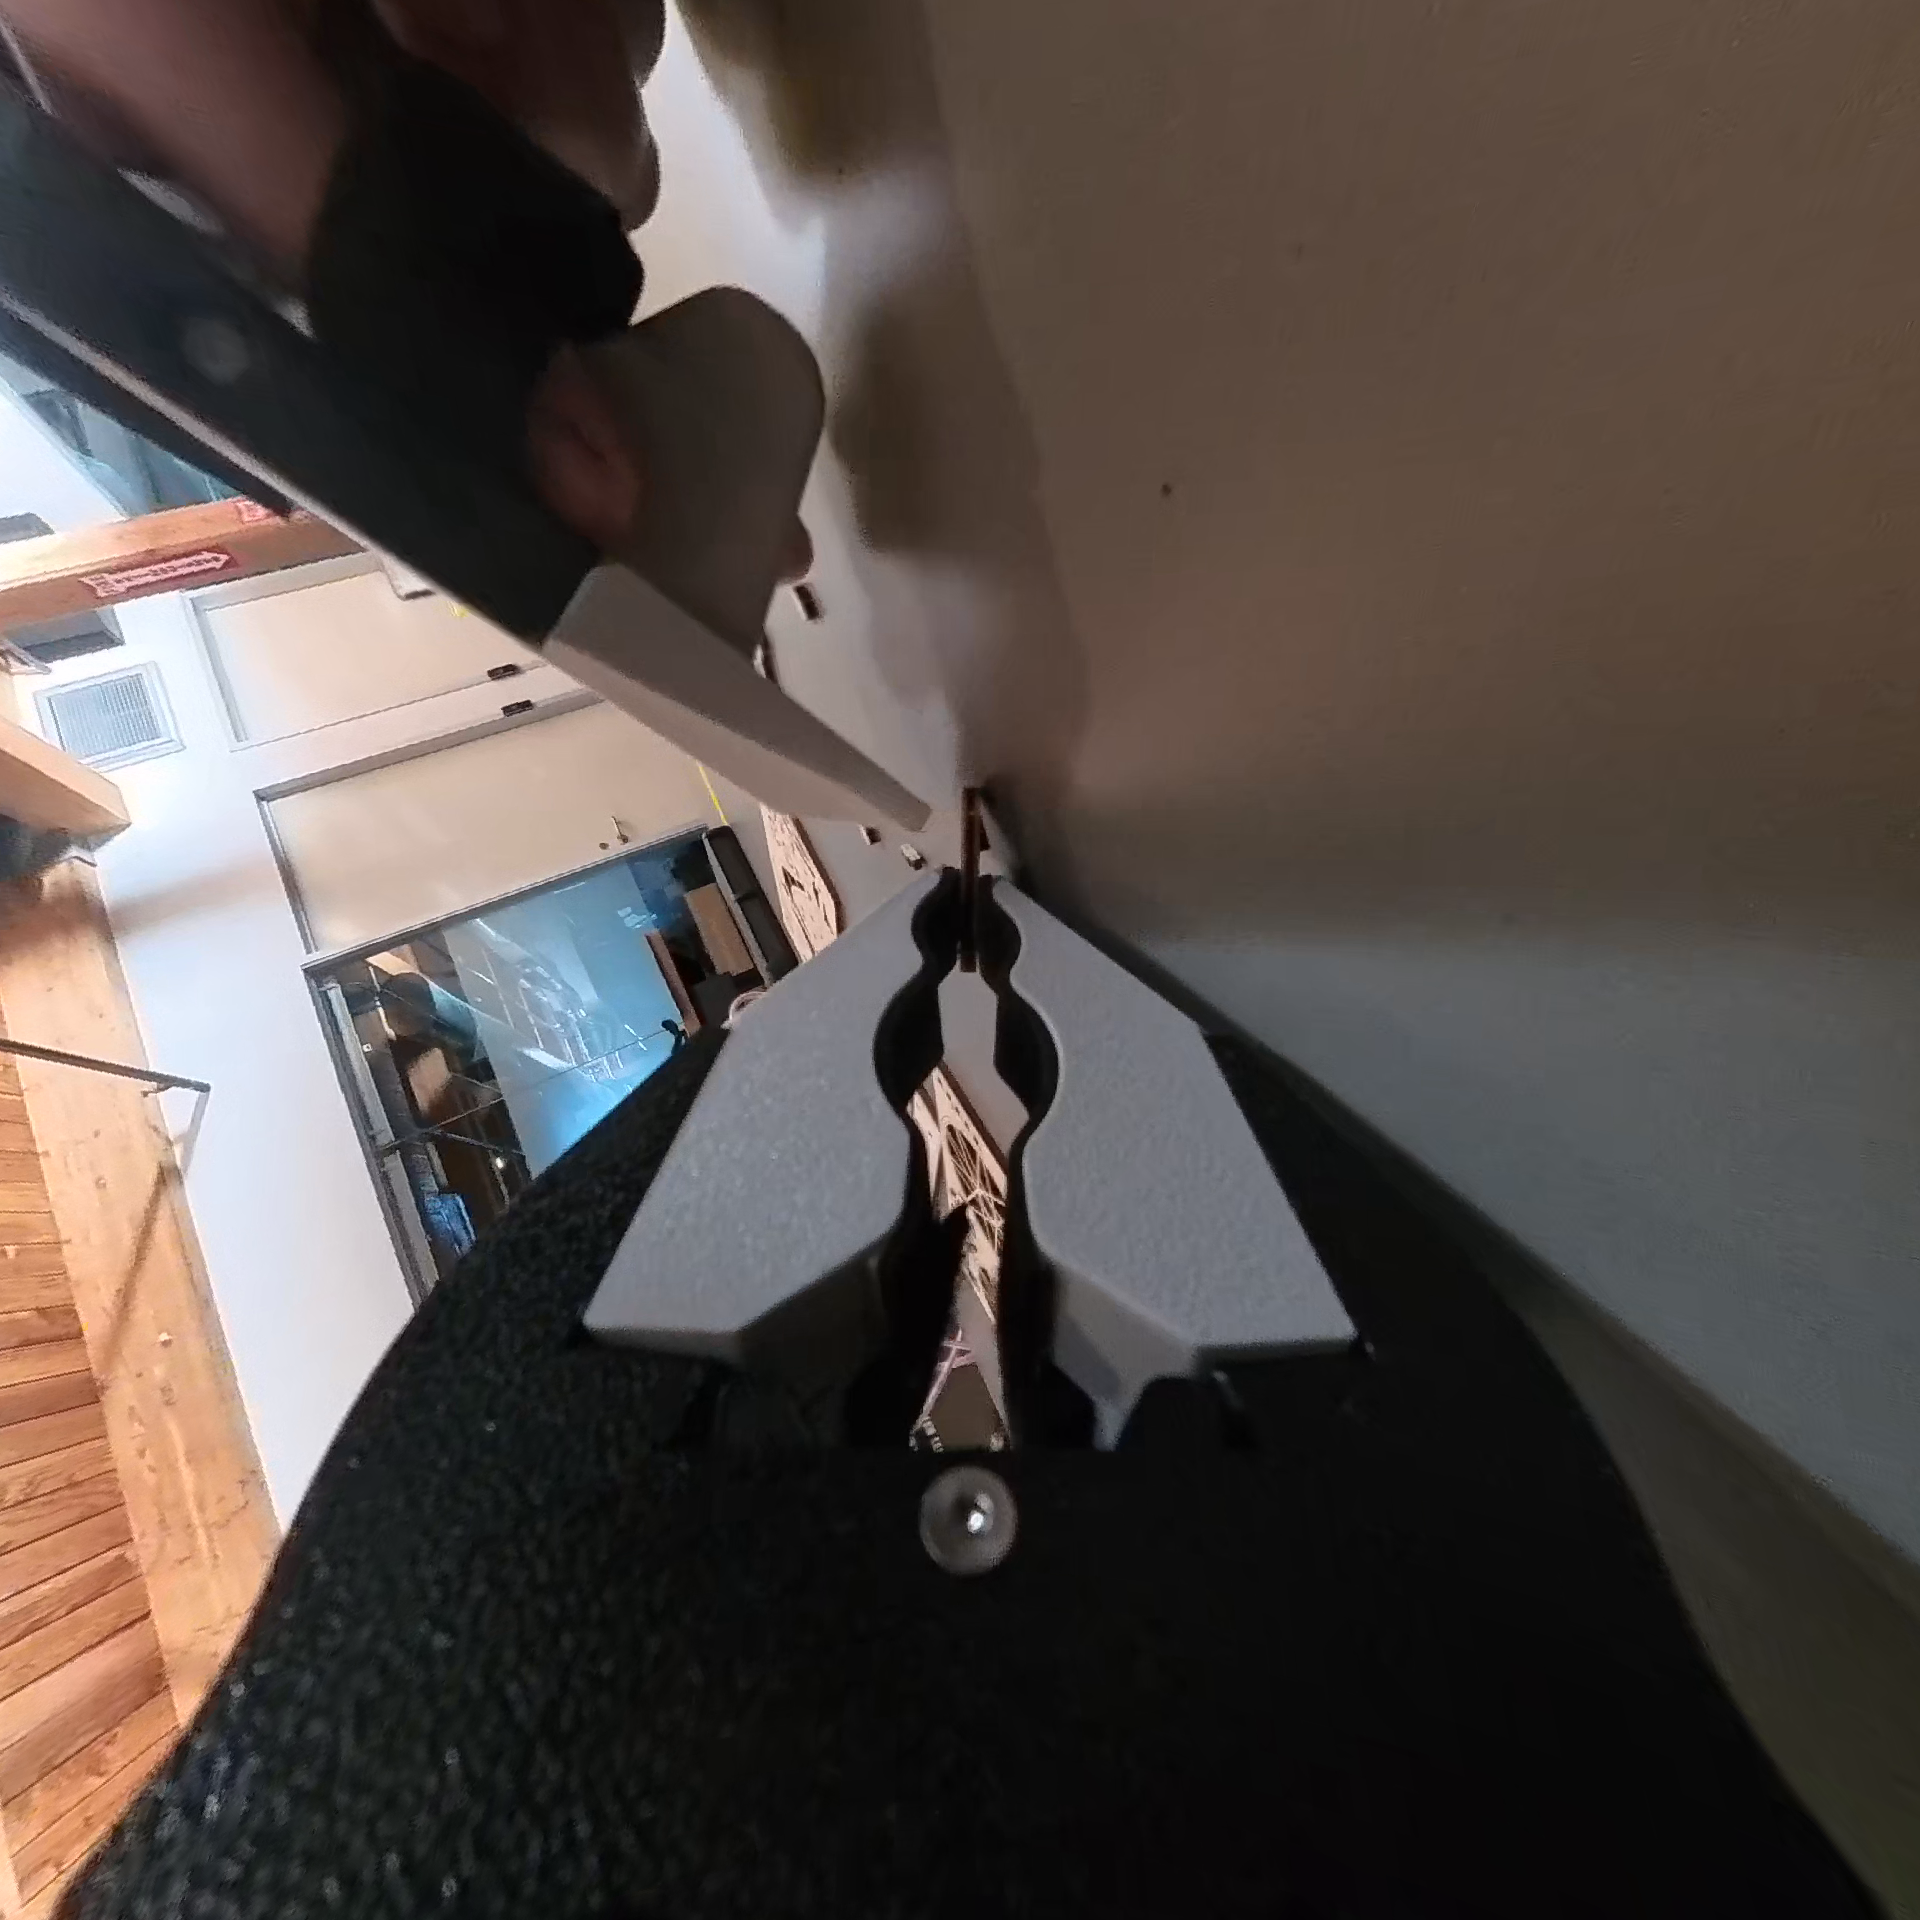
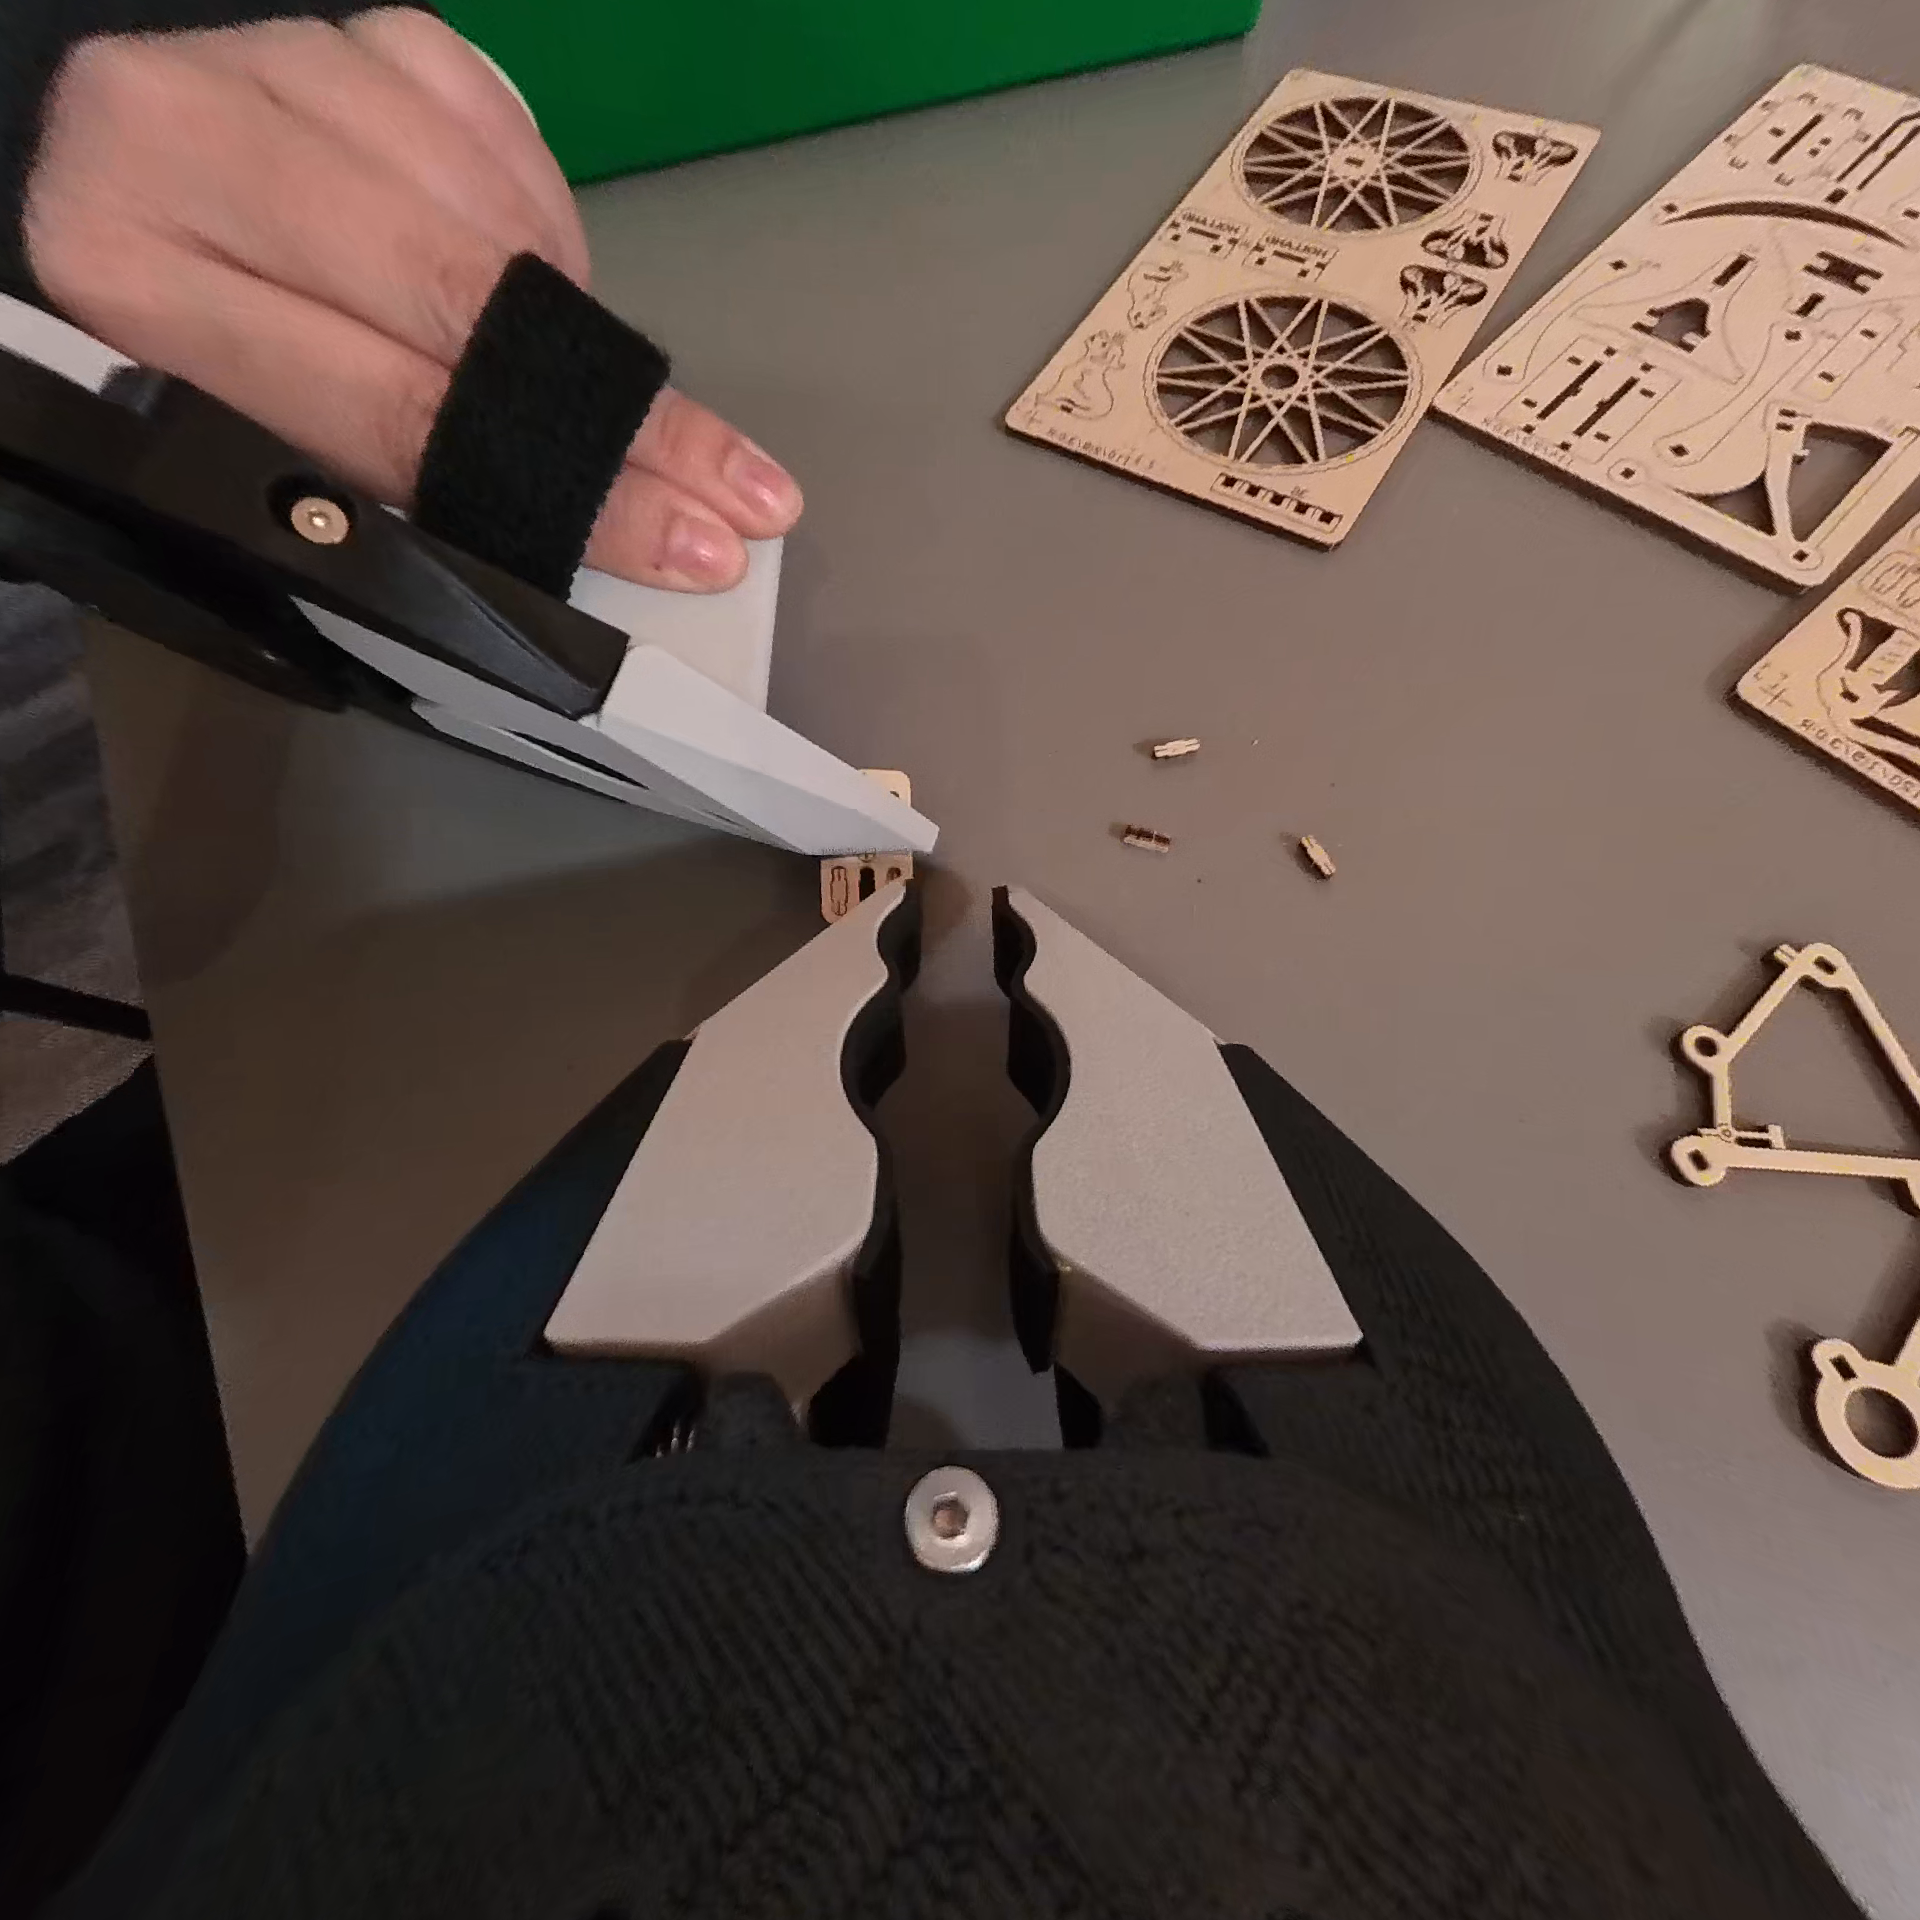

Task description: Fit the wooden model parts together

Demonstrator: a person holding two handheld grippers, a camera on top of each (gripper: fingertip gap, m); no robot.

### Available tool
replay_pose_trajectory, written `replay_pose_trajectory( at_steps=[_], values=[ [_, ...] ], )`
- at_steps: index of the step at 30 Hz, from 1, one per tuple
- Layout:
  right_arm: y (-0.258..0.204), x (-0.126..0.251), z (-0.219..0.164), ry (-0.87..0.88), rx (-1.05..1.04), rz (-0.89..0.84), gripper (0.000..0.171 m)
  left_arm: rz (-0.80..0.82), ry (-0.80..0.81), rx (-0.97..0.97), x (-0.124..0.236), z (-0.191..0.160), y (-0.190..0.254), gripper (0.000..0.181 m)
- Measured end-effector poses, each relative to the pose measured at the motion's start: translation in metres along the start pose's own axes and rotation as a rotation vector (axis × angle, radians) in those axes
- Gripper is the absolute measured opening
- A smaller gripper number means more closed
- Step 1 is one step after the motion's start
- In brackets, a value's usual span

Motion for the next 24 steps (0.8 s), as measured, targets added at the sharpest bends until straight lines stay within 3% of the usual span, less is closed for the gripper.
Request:
replay_pose_trajectory(
  at_steps=[3, 7, 14, 19, 24],
  values=[
    [-0.002, 0.006, 0.006, 0.066, 0.041, -0.010, 0.013, -0.012, 0.005, 0.064, -0.001, -0.002, -0.001, 0.001],
    [0.001, 0.033, 0.029, 0.385, 0.164, -0.146, 0.016, -0.015, 0.058, 0.356, -0.006, -0.008, -0.010, 0.001],
    [-0.009, 0.039, 0.042, 0.527, 0.336, -0.246, 0.021, -0.075, 0.483, 1.062, 0.012, -0.003, -0.045, 0.001],
    [-0.007, 0.045, 0.044, 0.617, 0.274, -0.194, 0.021, -0.077, 0.559, 1.191, 0.017, -0.006, -0.052, 0.001],
    [-0.006, 0.052, 0.046, 0.676, 0.229, -0.166, 0.016, -0.186, 0.693, 1.362, 0.021, -0.006, -0.056, 0.001]
  ],
)
Point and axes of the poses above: each gripper's, where its closed fingertips meet, x back along the fingers, z out of its top, y = z × x across the jaws, the point moved 5 cm from there along x, back along the fingers, and after that the axes turned 10 degrees about x, right-handed, at the moved point
